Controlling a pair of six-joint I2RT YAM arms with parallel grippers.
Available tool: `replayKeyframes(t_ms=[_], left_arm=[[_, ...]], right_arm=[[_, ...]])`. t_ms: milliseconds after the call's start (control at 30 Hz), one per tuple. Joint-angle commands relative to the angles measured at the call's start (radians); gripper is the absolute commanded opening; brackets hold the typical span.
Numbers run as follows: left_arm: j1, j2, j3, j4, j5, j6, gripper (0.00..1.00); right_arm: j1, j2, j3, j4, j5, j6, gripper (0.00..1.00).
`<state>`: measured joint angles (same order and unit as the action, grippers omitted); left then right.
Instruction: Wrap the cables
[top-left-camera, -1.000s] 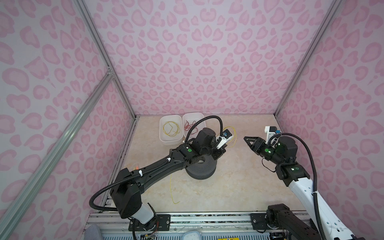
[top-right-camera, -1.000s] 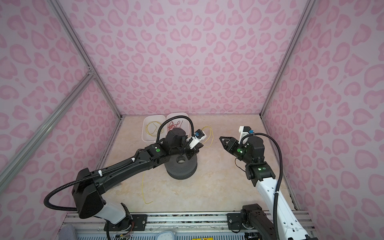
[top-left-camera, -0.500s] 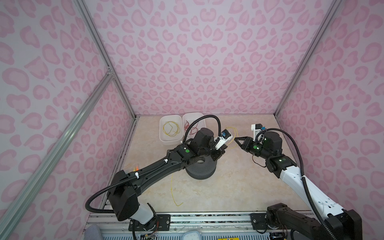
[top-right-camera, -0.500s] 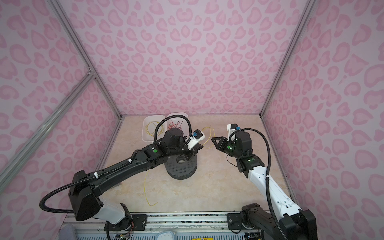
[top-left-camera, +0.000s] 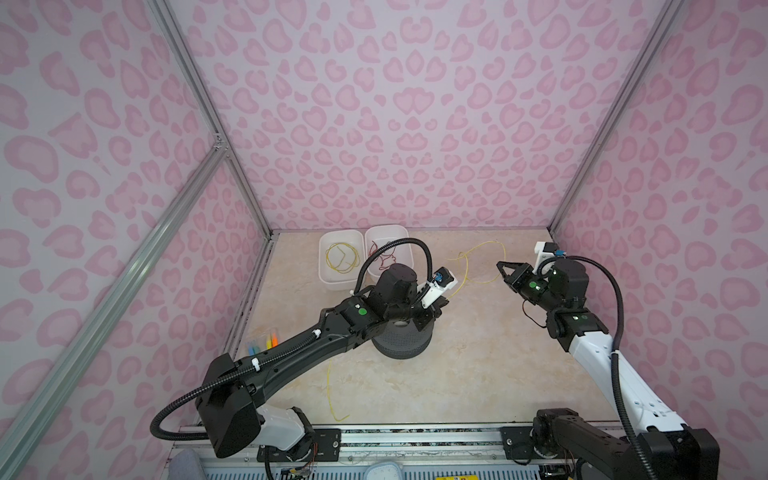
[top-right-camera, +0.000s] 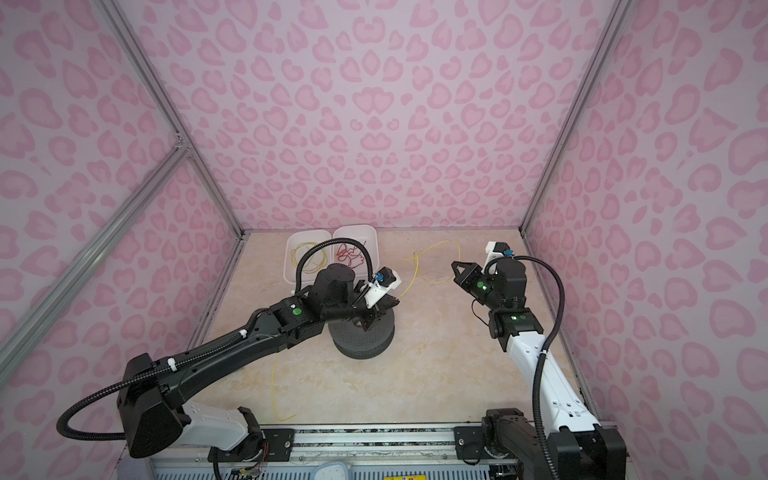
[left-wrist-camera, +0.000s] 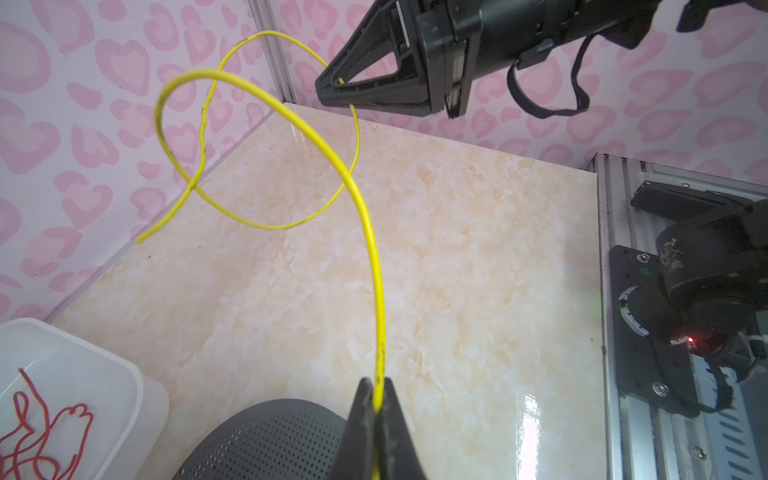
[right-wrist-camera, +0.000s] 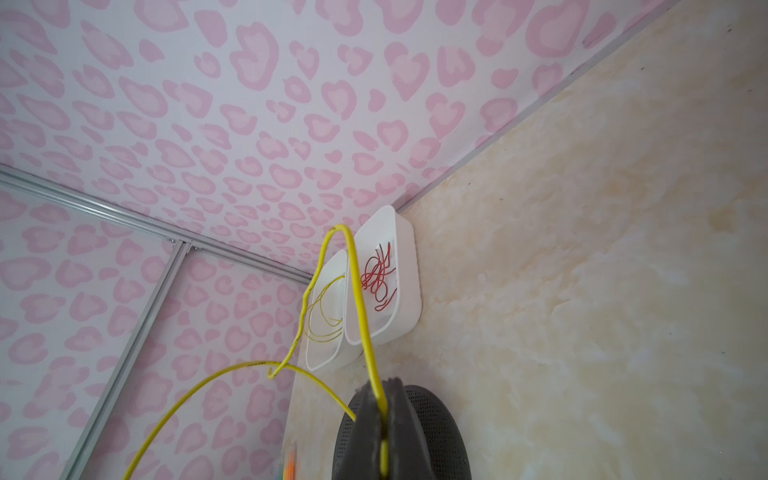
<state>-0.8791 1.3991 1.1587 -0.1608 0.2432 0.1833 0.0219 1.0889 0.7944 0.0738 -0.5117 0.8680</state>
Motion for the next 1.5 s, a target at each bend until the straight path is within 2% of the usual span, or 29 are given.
replayKeyframes(t_ms=[0,200,400,633,800,1133,1367,1400,1467], left_arm=[[0.001,-0.037,-0.026,-0.01,0.02,0.018,0.03],[0.001,-0.077,-0.071,-0.046,-0.028,0.048,0.03],[0.001,-0.078,-0.087,-0.095,-0.124,0.07,0.03],[0.015,-0.06,-0.096,-0.135,-0.249,0.099,0.03],[0.017,-0.033,-0.085,-0.203,-0.355,0.149,0.03],[0.019,0.017,-0.08,-0.27,-0.461,0.185,0.03],[0.02,0.049,-0.077,-0.271,-0.519,0.188,0.04],[0.02,0.05,-0.072,-0.27,-0.517,0.185,0.06],[0.02,0.049,-0.052,-0.264,-0.512,0.184,0.24]], right_arm=[[-0.046,0.01,-0.001,0.08,0.006,0.039,0.0],[-0.176,0.008,-0.008,0.147,-0.023,0.117,0.0],[-0.315,0.002,0.001,0.22,-0.081,0.205,0.0],[-0.416,0.001,-0.021,0.28,-0.123,0.277,0.0],[-0.473,0.025,-0.049,0.385,-0.132,0.379,0.0],[-0.499,0.051,-0.05,0.493,-0.08,0.478,0.0],[-0.484,0.025,-0.065,0.475,-0.114,0.456,0.0],[-0.474,0.016,-0.064,0.449,-0.124,0.433,0.0],[-0.436,-0.014,-0.065,0.369,-0.128,0.362,0.0]])
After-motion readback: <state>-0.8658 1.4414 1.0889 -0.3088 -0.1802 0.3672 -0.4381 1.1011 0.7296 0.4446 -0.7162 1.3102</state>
